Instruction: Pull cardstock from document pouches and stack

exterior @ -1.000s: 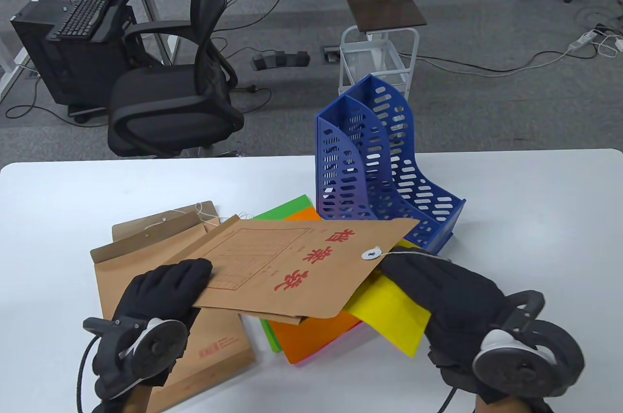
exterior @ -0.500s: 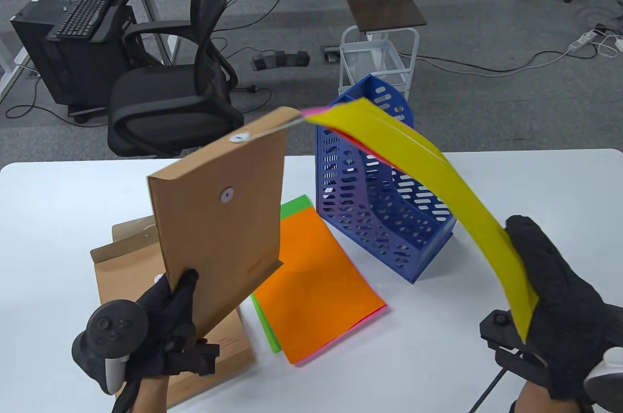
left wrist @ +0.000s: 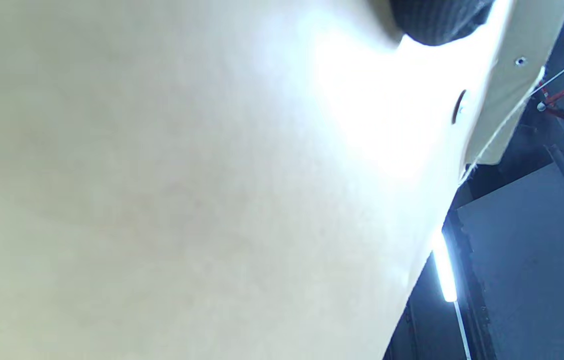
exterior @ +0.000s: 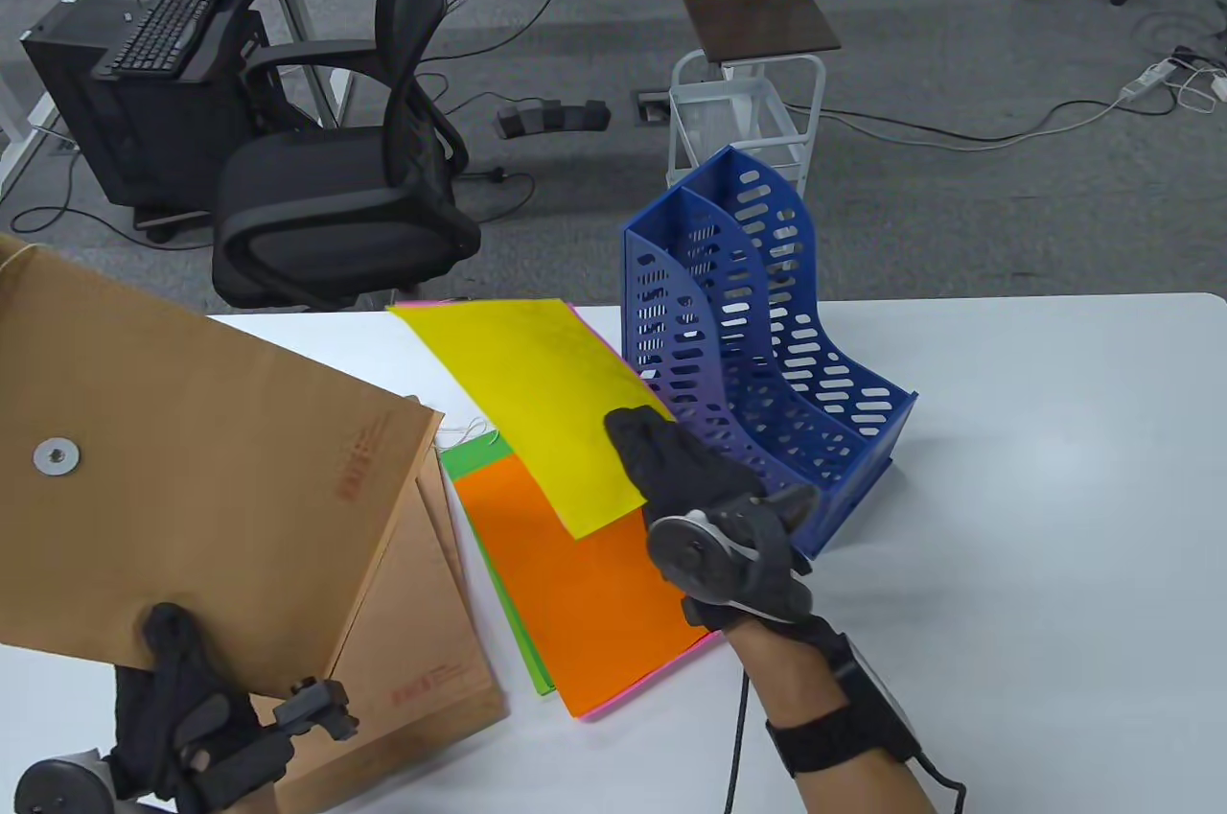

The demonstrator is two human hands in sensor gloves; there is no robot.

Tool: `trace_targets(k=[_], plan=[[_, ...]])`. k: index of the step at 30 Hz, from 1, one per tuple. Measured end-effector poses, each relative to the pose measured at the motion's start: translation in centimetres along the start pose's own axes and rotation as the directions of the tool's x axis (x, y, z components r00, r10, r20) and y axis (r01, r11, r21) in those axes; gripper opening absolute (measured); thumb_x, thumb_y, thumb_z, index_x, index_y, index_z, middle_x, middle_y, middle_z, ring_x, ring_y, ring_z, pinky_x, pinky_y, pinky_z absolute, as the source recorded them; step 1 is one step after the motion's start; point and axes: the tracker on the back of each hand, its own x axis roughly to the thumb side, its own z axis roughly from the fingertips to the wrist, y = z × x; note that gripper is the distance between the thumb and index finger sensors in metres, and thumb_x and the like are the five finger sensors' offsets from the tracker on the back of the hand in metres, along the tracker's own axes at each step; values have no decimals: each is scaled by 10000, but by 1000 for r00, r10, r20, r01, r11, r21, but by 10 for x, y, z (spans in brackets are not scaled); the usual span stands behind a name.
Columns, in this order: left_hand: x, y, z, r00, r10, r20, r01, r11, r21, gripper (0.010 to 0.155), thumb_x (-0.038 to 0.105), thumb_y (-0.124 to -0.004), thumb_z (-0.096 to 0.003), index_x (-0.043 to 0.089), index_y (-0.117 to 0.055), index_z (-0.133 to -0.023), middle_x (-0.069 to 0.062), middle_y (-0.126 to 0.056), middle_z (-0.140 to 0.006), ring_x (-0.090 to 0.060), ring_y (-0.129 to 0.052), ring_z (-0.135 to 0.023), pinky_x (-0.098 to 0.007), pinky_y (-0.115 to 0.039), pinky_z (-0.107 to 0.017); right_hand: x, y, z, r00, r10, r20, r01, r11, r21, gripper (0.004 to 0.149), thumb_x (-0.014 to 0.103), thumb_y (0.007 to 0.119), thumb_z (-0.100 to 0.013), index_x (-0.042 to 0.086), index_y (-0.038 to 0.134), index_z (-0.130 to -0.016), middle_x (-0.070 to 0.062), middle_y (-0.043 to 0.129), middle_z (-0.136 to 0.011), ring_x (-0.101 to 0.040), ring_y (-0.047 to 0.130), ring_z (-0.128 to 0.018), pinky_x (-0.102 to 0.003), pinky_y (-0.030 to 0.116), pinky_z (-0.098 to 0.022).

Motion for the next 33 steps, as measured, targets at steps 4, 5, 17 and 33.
trace_targets(k=[4, 5, 17, 33], plan=[[-3, -1, 0, 999, -33, 3, 33, 999, 1, 464, 487, -691, -506, 284, -822, -902, 66, -1035, -713, -101, -1099, -497, -328, -912, -438, 24, 57, 10, 955, 239, 176, -272, 943, 193, 427, 256, 860, -484, 199, 823, -906, -85, 959, -873, -314, 1041, -657, -483, 905, -405], [-4, -3, 0, 999, -38, 0, 38, 999, -9, 464, 487, -692, -506, 284, -822, -902, 65, -1035, -713, -102, -1099, -496, -329, -912, -437, 26, 69, 16, 944, 263, 200, -306, 925, 225, 428, 258, 858, -486, 201, 819, -909, -84, 951, -880, -320, 1028, -675, -489, 901, -410], [-7, -20, 5, 994, -108, 32, 111, 988, -106, 459, 495, -700, -502, 302, -834, -897, 73, -1044, -706, -94, -1104, -488, -320, -916, -433, 18, 131, 47, 967, 147, 207, -248, 721, 647, 607, 533, 787, -472, 210, 750, -984, -88, 851, -993, -331, 949, -793, -498, 861, -493], [-31, -47, 8, 988, -123, -90, 86, 939, -334, 442, 534, -748, -495, 340, -865, -875, 86, -1066, -678, -86, -1112, -478, -312, -923, -429, 7, -7, 94, 997, -53, -52, 69, 919, 387, 773, 628, 766, -439, 206, 621, -1071, -109, 669, -1134, -381, 710, -995, -629, 660, -641]])
